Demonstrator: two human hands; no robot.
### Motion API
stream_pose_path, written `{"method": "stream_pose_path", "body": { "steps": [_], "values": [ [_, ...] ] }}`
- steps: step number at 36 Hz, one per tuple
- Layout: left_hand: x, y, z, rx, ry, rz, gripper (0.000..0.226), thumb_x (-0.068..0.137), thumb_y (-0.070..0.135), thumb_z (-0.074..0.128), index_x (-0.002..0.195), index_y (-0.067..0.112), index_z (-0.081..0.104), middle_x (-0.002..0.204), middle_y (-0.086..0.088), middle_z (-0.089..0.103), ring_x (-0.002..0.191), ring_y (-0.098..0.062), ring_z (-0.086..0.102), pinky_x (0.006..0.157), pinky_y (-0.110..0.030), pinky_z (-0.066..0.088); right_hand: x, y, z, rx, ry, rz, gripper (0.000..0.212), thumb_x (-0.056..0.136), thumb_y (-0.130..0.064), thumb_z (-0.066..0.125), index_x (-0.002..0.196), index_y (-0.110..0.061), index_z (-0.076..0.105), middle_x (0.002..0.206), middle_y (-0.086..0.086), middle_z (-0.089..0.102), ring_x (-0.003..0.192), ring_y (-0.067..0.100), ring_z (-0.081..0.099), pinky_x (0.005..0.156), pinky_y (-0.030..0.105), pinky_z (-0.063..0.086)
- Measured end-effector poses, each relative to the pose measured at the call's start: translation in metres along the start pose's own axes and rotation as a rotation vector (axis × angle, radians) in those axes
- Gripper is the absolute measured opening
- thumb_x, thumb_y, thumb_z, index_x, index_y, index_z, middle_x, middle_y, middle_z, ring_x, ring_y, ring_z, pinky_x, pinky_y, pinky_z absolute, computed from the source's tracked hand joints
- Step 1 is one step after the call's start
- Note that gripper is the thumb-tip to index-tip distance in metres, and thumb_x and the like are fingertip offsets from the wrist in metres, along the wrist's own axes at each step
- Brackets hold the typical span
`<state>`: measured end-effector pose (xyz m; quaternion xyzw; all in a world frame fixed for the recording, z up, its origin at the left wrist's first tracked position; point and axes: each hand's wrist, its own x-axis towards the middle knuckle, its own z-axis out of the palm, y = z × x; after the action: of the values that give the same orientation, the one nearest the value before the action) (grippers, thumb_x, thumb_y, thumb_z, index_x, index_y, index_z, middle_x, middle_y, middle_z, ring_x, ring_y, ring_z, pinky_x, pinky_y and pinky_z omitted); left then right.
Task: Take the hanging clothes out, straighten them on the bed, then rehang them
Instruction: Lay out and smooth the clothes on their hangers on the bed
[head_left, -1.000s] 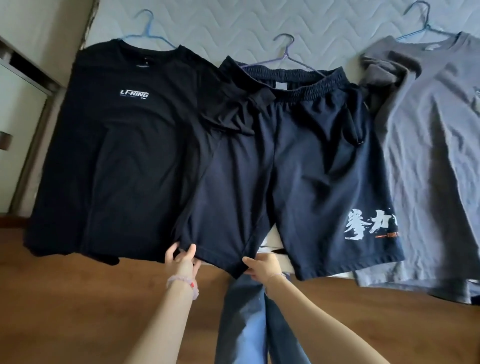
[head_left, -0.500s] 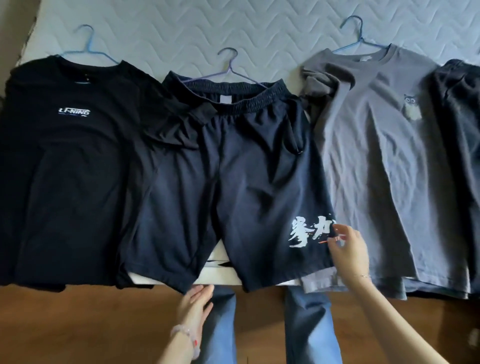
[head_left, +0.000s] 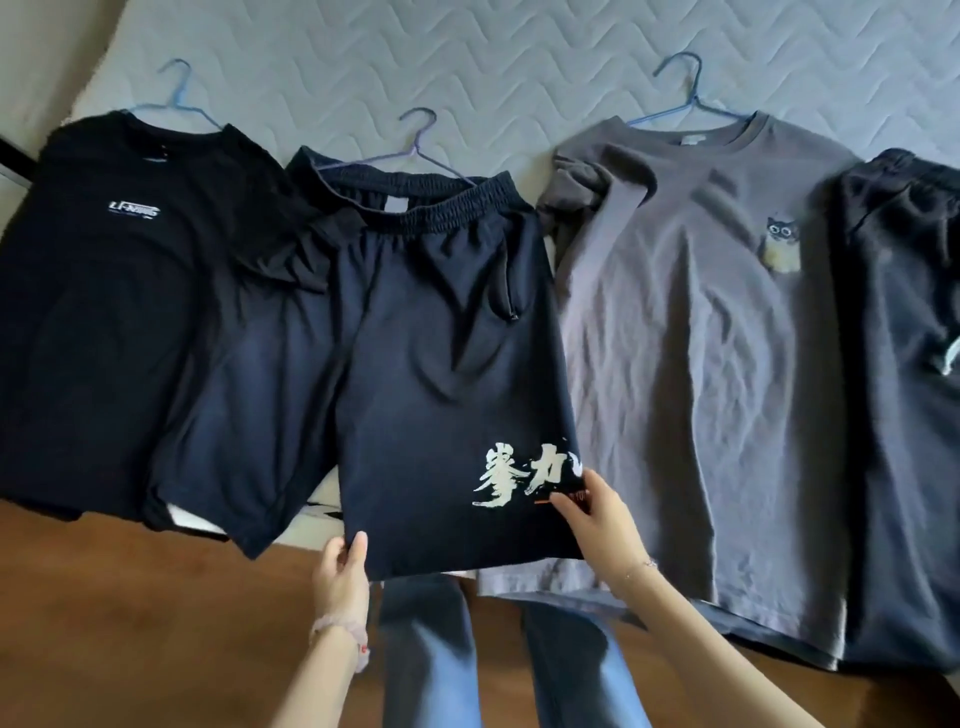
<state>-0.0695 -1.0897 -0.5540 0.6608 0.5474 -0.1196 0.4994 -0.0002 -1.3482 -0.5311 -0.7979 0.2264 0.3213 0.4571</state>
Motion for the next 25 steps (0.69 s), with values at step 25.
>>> {"method": "stream_pose_path", "body": {
  "steps": [25],
  "values": [
    [-0.042, -0.046, 0.037, -0.223, -0.282, -0.299, 0.03, 0.09, 0.006, 0.058, 0.119, 0.006, 0.055, 0.12, -0.012, 0.06, 0.115, -0.029, 0.056, 0.101, -0.043, 0.043, -0.024, 0.097, -0.047, 0.038, 0.025, 0.233, 0.031, 0.087, -0.002, 0.066, 0.073, -0.029, 0.064, 0.069, -0.004, 0.069, 0.069, 0.021, 0.065, 0.079, 0.041, 0.057]
  ]
}}
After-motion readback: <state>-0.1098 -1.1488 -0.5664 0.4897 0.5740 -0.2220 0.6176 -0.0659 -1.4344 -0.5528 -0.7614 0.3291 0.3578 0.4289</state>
